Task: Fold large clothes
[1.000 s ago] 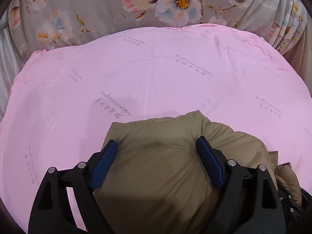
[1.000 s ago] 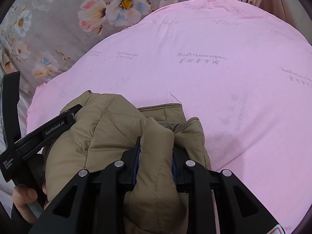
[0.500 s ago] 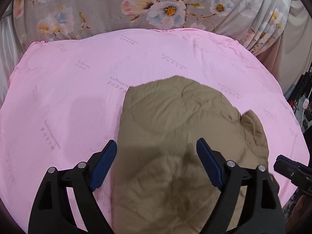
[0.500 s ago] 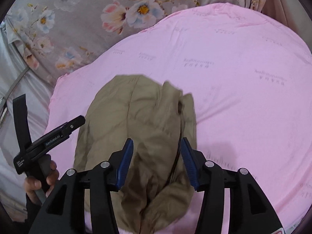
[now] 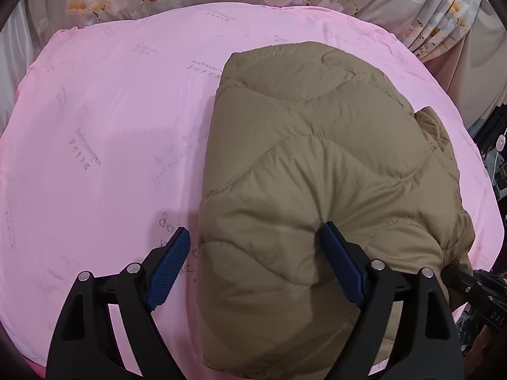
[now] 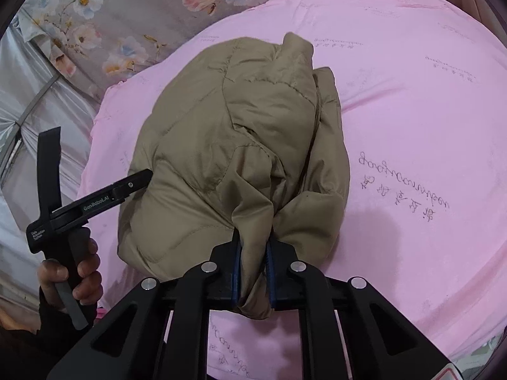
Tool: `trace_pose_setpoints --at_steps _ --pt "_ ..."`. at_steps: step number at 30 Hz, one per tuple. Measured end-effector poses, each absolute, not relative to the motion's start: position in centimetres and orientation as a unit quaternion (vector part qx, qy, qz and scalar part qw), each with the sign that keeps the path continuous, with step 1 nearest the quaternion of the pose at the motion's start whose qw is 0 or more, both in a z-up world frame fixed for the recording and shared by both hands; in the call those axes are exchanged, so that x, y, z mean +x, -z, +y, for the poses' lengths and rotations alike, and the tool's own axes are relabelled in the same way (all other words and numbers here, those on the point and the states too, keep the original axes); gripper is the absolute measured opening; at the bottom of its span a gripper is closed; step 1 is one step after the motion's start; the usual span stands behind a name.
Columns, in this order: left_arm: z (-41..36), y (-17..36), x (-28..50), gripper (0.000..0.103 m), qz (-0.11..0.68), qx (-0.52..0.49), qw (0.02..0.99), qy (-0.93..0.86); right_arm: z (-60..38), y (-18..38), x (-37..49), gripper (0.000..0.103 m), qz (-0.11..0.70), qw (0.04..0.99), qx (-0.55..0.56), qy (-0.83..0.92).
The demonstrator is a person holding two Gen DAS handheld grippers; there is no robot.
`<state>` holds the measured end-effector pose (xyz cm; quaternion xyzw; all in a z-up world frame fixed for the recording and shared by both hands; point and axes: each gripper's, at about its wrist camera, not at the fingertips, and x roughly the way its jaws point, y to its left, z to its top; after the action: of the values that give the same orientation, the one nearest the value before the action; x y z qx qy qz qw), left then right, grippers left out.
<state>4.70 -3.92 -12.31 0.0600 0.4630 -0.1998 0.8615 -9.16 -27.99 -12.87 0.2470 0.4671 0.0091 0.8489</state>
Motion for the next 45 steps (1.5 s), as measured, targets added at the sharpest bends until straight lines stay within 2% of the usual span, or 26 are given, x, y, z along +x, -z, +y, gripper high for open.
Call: trace_pose_setpoints --at_steps 15,30,34,37,40,42,45 --pt "-5.1 14.0 4.4 0.085 0.454 0.09 0.868 0.181 -26.5 15.3 -5.5 0.011 0.515 0.831 0.21 0.002" --pt "-5.7 15.0 4.9 0.088 0.449 0.088 0.87 0.185 -25.8 15.7 -4.3 0.01 0.524 0.828 0.198 0.011" --pt "-5.2 15.1 5.6 0.092 0.451 0.075 0.868 0.193 -26.6 15.9 -4.5 0.01 0.516 0.83 0.214 -0.005" --pt "-3.5 15.2 6.5 0.093 0.473 0.021 0.853 0.219 -28.1 15.4 -5.4 0.013 0.512 0.816 0.266 -0.019" --pt "-1.3 14.9 7.7 0.093 0.512 -0.044 0.824 0.24 -30.0 13.0 -6.8 0.028 0.473 0.827 0.303 -0.037" --pt "-0.3 13.7 7.9 0.092 0.502 -0.054 0.829 0.241 -31.7 11.0 -7.8 0.064 0.428 0.845 0.319 -0.039" --pt "0.2 11.6 8.4 0.095 0.477 -0.05 0.84 0.255 -34.3 10.1 -7.9 0.082 0.396 0.853 0.338 -0.04"
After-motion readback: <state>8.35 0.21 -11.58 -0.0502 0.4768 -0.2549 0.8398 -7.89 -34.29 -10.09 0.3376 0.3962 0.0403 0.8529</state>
